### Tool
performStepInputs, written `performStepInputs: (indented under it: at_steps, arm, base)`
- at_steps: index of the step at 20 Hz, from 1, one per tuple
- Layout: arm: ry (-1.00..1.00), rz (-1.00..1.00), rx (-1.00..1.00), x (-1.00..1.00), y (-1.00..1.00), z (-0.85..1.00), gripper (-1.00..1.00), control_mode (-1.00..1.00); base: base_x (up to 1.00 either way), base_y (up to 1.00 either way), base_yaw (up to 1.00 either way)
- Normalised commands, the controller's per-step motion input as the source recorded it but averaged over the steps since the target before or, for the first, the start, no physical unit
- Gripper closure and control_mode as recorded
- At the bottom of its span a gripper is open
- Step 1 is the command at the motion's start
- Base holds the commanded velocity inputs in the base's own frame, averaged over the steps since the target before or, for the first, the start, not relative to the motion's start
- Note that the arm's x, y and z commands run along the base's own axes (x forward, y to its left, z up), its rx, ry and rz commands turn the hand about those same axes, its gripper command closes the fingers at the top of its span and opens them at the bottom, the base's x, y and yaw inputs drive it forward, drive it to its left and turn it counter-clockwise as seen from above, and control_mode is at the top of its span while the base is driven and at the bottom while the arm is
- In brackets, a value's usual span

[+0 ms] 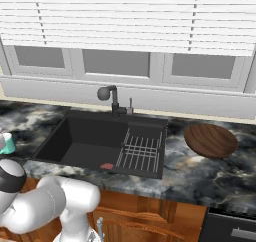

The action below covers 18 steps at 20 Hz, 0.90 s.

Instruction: Pick the mug and place it in the sink. Pick the bowl and place it in the open cabinet and then close the cabinet.

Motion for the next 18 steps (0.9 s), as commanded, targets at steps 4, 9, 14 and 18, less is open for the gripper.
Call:
performStepInputs:
  at_steps: [4,9,14,18]
  arm:
    - [0.00,0.00,0.00,0.13,0.08,-0.21,-1.00,-1.00]
    - [0.00,0.00,0.00,0.23,0.14,-0.12,-1.00,-1.00]
    - [0.00,0.00,0.00,0.19,0.11,-0.12,-1.00,-1.00]
    - [0.00,0.00,0.00,0.08,0.07,-0.10,-1.00,-1.00]
  base:
    - [0.00,0.00,0.00]
    - [0.00,0.00,0.00]
    - [0.00,0.00,0.00]
    - [0.00,0.00,0.00]
